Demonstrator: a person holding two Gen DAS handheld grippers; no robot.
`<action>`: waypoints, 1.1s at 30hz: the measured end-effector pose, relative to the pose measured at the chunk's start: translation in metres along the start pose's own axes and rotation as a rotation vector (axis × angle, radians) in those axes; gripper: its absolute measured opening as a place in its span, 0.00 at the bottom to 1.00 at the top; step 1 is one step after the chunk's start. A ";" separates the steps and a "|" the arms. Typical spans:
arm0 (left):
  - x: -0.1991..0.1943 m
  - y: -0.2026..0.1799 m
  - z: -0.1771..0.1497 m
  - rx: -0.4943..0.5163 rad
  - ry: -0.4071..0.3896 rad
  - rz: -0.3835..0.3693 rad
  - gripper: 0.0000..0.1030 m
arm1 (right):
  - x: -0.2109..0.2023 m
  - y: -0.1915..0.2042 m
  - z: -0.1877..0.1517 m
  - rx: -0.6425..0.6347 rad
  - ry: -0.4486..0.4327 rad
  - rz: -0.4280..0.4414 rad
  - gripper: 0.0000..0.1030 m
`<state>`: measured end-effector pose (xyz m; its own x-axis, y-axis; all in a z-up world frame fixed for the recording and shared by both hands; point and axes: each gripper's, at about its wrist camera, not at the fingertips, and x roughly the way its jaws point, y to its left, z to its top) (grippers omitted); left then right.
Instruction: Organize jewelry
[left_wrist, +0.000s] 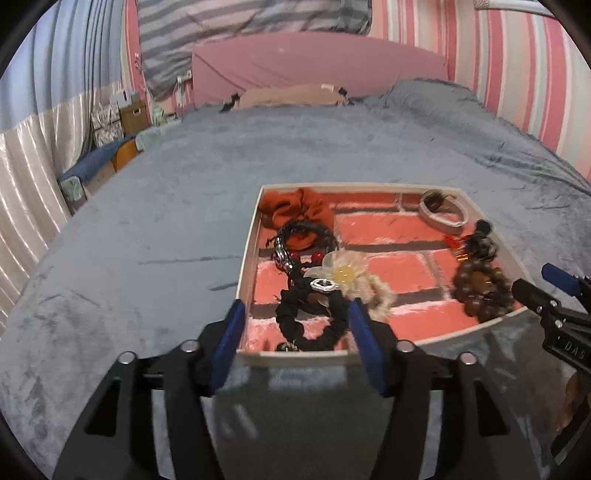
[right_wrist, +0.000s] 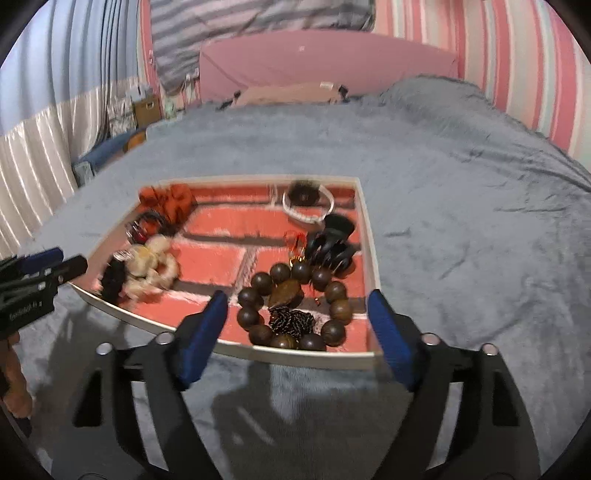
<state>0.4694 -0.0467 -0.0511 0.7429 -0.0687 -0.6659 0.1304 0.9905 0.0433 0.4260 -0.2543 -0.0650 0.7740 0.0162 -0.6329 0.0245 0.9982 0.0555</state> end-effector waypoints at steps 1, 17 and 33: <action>-0.014 -0.001 -0.002 0.004 -0.021 0.007 0.66 | -0.012 -0.001 0.000 0.010 -0.012 -0.002 0.82; -0.206 -0.003 -0.081 -0.040 -0.141 0.055 0.90 | -0.208 0.048 -0.070 -0.038 -0.135 -0.067 0.96; -0.317 -0.022 -0.178 -0.059 -0.182 0.081 0.92 | -0.322 0.070 -0.148 -0.045 -0.194 -0.071 0.96</action>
<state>0.1141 -0.0255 0.0263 0.8563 -0.0038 -0.5164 0.0309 0.9986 0.0439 0.0847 -0.1808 0.0283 0.8788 -0.0616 -0.4731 0.0586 0.9981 -0.0212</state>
